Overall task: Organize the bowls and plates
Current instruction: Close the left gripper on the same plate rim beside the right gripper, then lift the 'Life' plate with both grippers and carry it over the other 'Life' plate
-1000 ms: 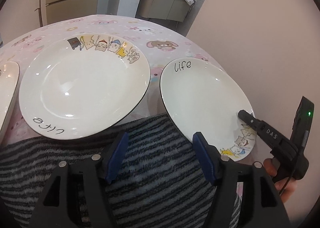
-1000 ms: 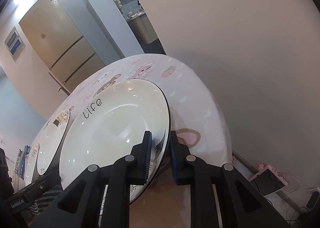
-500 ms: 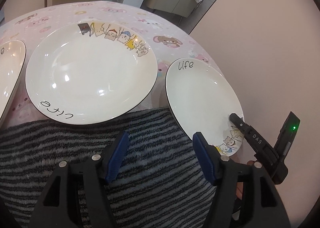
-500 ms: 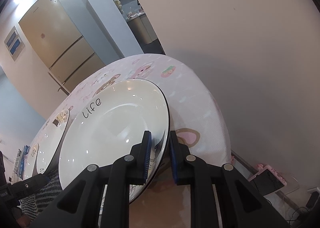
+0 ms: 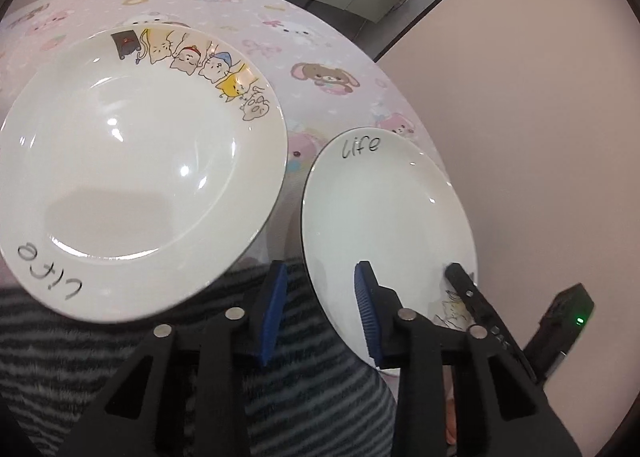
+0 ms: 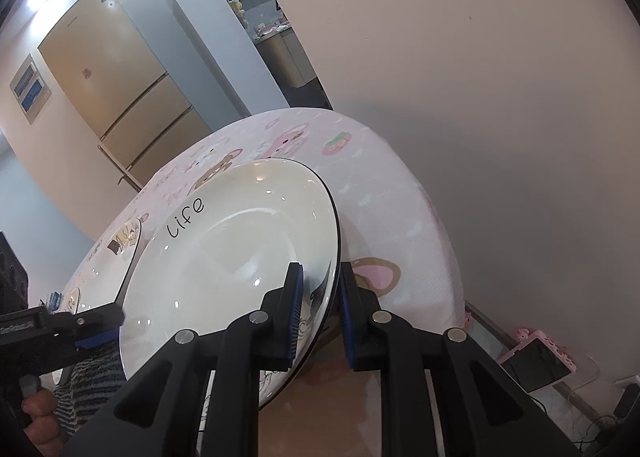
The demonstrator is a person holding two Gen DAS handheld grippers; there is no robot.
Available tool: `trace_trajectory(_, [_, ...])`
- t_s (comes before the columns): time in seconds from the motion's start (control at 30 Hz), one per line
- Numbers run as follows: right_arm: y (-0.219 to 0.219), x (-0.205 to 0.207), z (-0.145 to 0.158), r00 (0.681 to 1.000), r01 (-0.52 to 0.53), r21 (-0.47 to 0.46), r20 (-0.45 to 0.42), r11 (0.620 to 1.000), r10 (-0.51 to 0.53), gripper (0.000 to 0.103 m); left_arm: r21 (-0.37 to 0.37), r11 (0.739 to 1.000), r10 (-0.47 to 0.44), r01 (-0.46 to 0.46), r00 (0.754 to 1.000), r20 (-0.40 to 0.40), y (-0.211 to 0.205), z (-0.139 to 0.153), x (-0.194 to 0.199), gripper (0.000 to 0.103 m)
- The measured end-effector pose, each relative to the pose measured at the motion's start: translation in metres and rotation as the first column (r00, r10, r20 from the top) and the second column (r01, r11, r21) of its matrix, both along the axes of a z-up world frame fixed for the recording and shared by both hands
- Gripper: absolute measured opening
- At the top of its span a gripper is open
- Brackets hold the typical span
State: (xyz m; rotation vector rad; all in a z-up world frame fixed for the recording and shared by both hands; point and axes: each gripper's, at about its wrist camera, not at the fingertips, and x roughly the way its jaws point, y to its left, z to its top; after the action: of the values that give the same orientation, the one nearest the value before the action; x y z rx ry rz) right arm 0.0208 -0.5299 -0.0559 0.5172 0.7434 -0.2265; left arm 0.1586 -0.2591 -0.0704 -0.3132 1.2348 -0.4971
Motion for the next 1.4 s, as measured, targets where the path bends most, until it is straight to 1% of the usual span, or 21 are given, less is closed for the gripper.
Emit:
trace_trajectory(0.07, [-0.001, 0.0, -0.001, 1.0, 0.001, 0.007, 0.003, 1.0, -0.002, 0.019, -0.008, 1.0, -0.004, 0.004, 1.0, -0.027, -0.002, -0.011, 0.008, 0.023])
trace_trajectory(0.1, [0.0, 0.0, -0.001, 1.0, 0.0, 0.003, 0.003, 1.0, 0.0, 0.019, -0.005, 1.0, -0.004, 0.004, 1.0, -0.027, -0.002, -0.015, 0.01, 0.013])
trace_trajectory(0.13, [0.001, 0.001, -0.001, 1.0, -0.003, -0.004, 0.0, 1.0, 0.003, 0.019, -0.02, 1.0, -0.018, 0.018, 1.0, -0.013, -0.002, -0.016, 0.011, 0.011])
trace_trajectory(0.17, [0.003, 0.003, 0.0, 1.0, -0.013, -0.015, -0.006, 1.0, 0.013, 0.019, -0.01, 0.999, -0.038, 0.038, 0.999, 0.012, -0.005, -0.016, 0.01, 0.01])
trace_trajectory(0.23, [0.005, 0.006, 0.001, 0.999, -0.032, -0.05, -0.017, 0.998, 0.031, 0.019, 0.028, 0.997, -0.071, 0.068, 0.993, 0.095, -0.012, -0.013, 0.002, 0.01])
trace_trajectory(0.3, [0.001, 0.005, 0.0, 0.999, -0.037, -0.022, -0.009, 0.999, 0.037, 0.019, 0.052, 0.996, -0.081, 0.074, 0.986, 0.143, -0.016, -0.013, -0.004, 0.011])
trace_trajectory(0.4, [0.001, 0.004, 0.0, 0.999, -0.037, -0.021, -0.007, 0.999, 0.037, 0.019, 0.044, 0.996, -0.084, 0.078, 0.985, 0.148, -0.015, -0.014, -0.005, 0.012])
trace_trajectory(0.43, [0.003, 0.005, 0.001, 0.999, -0.03, -0.039, -0.013, 0.999, 0.03, 0.019, 0.031, 0.995, -0.101, 0.097, 0.985, 0.14, -0.015, -0.017, -0.005, 0.017])
trace_trajectory(0.47, [0.006, 0.007, 0.002, 1.0, -0.019, -0.061, -0.025, 0.998, 0.017, 0.019, 0.03, 0.992, -0.123, 0.12, 0.981, 0.149, -0.017, -0.017, -0.006, 0.018])
trace_trajectory(0.53, [0.006, 0.007, 0.003, 0.999, -0.017, -0.062, -0.028, 0.998, 0.015, 0.019, 0.056, 0.989, -0.145, 0.137, 0.976, 0.163, -0.021, -0.016, -0.007, 0.019])
trace_trajectory(0.57, [0.003, 0.006, 0.002, 1.0, -0.014, -0.043, -0.022, 0.999, 0.013, 0.019, 0.072, 0.988, -0.147, 0.136, 0.974, 0.174, -0.023, -0.015, -0.009, 0.019])
trace_trajectory(0.63, [0.0, 0.005, 0.002, 1.0, -0.008, -0.018, -0.019, 1.0, 0.008, 0.019, 0.07, 0.989, -0.14, 0.129, 0.973, 0.184, -0.02, -0.014, -0.011, 0.018])
trace_trajectory(0.73, [0.001, 0.006, 0.004, 0.999, -0.027, -0.008, -0.019, 1.0, 0.026, 0.019, 0.014, 0.993, -0.116, 0.115, 0.974, 0.195, -0.011, -0.01, -0.01, 0.017])
trace_trajectory(0.8, [0.003, 0.005, 0.007, 0.999, -0.039, 0.002, -0.012, 0.999, 0.039, 0.019, 0.022, 0.995, -0.096, 0.093, 0.974, 0.203, -0.009, -0.007, -0.011, 0.017])
trace_trajectory(0.87, [0.005, 0.003, 0.014, 0.999, -0.04, -0.001, 0.002, 0.999, 0.04, 0.019, 0.02, 0.995, -0.097, 0.095, 0.977, 0.189, -0.006, -0.005, -0.012, 0.017])
trace_trajectory(0.9, [0.006, 0.001, 0.019, 0.999, -0.047, 0.011, 0.015, 0.999, 0.047, 0.019, 0.01, 0.995, -0.102, 0.102, 0.98, 0.171, -0.003, -0.004, -0.014, 0.018])
trace_trajectory(0.97, [0.011, -0.002, 0.03, 0.996, -0.07, 0.014, 0.052, 0.997, 0.069, 0.019, -0.011, 0.995, -0.097, 0.1, 0.981, 0.169, 0.004, 0.002, -0.019, 0.019])
trace_trajectory(1.07, [0.022, -0.007, 0.047, 0.994, -0.07, -0.041, 0.084, 0.997, 0.073, 0.019, -0.017, 0.995, -0.095, 0.1, 0.975, 0.199, 0.01, 0.014, -0.026, 0.019])
trace_trajectory(1.2, [0.033, -0.013, 0.067, 0.989, -0.068, -0.029, 0.129, 0.997, 0.071, 0.019, -0.055, 0.995, -0.066, 0.08, 0.972, 0.224, 0.021, 0.032, -0.035, 0.019])
trace_trajectory(1.33, [0.062, -0.019, 0.093, 0.976, -0.107, -0.048, 0.185, 0.993, 0.114, 0.019, -0.072, 0.997, -0.014, 0.033, 0.968, 0.249, 0.048, 0.054, -0.05, 0.02])
trace_trajectory(1.4, [0.079, -0.017, 0.106, 0.966, -0.144, -0.065, 0.205, 0.987, 0.155, 0.019, -0.045, 0.999, -0.008, 0.021, 0.961, 0.277, 0.061, 0.067, -0.057, 0.02])
